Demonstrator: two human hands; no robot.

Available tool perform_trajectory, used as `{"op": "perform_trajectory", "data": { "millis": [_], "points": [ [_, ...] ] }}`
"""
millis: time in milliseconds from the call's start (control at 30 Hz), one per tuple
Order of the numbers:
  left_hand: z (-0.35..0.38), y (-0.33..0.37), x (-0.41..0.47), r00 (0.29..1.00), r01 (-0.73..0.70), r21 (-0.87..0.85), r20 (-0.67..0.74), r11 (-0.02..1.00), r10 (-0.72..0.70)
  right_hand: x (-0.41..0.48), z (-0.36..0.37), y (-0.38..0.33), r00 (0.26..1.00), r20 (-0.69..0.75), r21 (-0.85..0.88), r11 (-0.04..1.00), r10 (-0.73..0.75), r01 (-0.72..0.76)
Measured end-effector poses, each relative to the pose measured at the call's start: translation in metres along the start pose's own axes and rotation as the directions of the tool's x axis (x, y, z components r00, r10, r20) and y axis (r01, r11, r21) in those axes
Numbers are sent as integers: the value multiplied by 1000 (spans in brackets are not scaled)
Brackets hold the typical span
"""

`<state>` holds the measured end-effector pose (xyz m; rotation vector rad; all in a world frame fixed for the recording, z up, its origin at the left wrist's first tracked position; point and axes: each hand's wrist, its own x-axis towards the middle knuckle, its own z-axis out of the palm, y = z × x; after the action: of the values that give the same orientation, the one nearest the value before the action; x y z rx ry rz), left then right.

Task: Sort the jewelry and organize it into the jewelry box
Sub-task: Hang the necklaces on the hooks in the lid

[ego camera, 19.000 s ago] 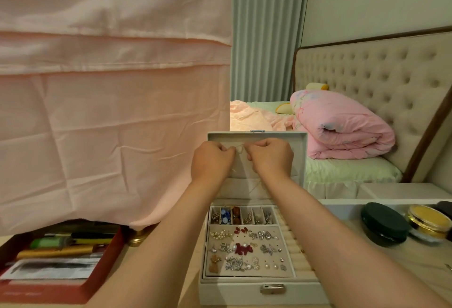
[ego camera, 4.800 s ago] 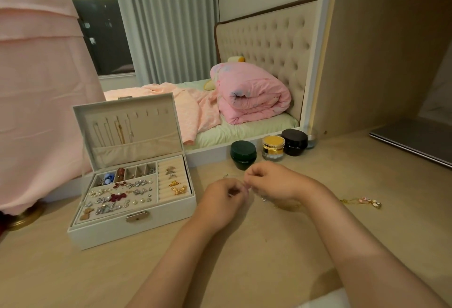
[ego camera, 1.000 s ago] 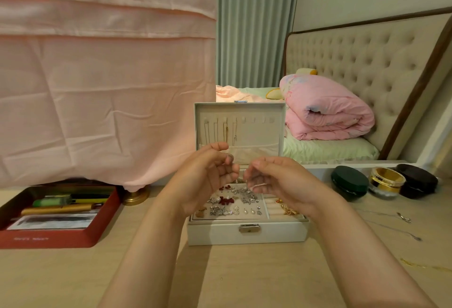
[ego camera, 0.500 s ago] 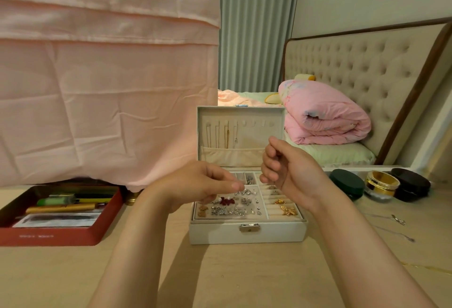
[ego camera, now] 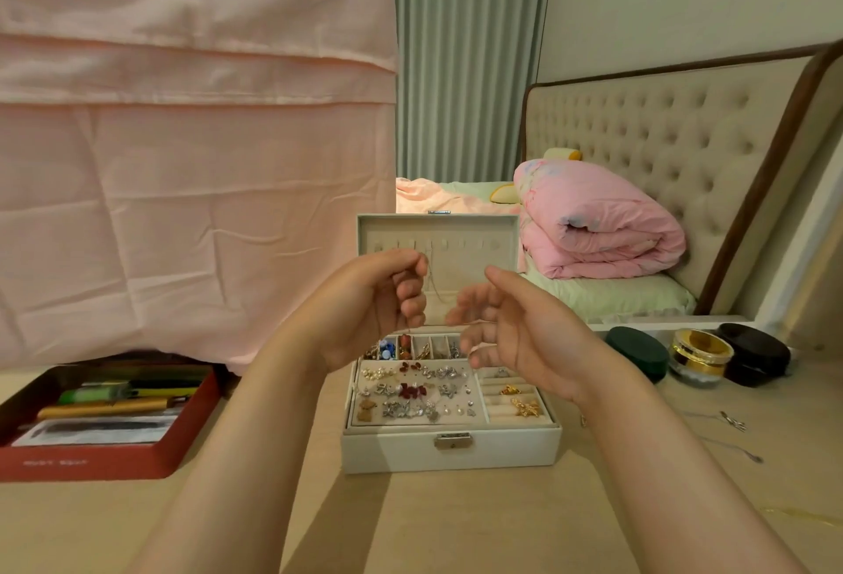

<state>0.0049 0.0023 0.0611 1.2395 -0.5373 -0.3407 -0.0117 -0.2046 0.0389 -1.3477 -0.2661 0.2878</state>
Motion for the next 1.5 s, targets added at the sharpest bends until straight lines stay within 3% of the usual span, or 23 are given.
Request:
{"op": "perform_trajectory", "data": {
  "millis": [167,267,400,467,533,667,833,967,1100,1300,1400,1500],
  "points": [
    [-2,15,27,999,32,211,13,977,-35,19,0,-12,995,98,-58,998,-4,9],
    [-12,17,39,998,68,240,-30,968,-62,31,-2,-19,999,34,-165,986,-33,38],
    [-23,12,54,994,83,156,-78,984,-71,48,-10,-27,998,-28,-294,954,-60,49],
    [-26,7,64,989,80,152,-132,985,-60,59,-14,-30,992,-102,-257,965,-79,51],
    [-29,0,76,968,90,270,-249,959,-20,74,-19,-30,972,-215,-190,980,-95,54],
    [-31,-20,100,852,156,527,-500,835,157,102,-25,-22,904,-391,-332,943,-171,34],
    [-33,-35,117,731,194,632,-603,750,318,131,-33,-3,746,-528,-589,808,-407,24],
    [-33,-40,124,701,224,656,-623,720,349,144,-30,2,630,-589,-635,772,-507,28],
    [-34,-42,126,708,285,661,-633,694,312,146,-29,2,581,-621,-651,759,-526,-9],
    [-35,-52,116,766,330,681,-598,653,236,134,-29,14,622,-565,-717,696,-542,-44],
    [-33,-54,108,785,340,651,-594,679,176,122,-26,18,715,-521,-719,691,-465,-75],
    [-29,-51,97,847,300,562,-529,771,56,106,-20,22,858,-431,-676,730,-278,-103]
  ]
}}
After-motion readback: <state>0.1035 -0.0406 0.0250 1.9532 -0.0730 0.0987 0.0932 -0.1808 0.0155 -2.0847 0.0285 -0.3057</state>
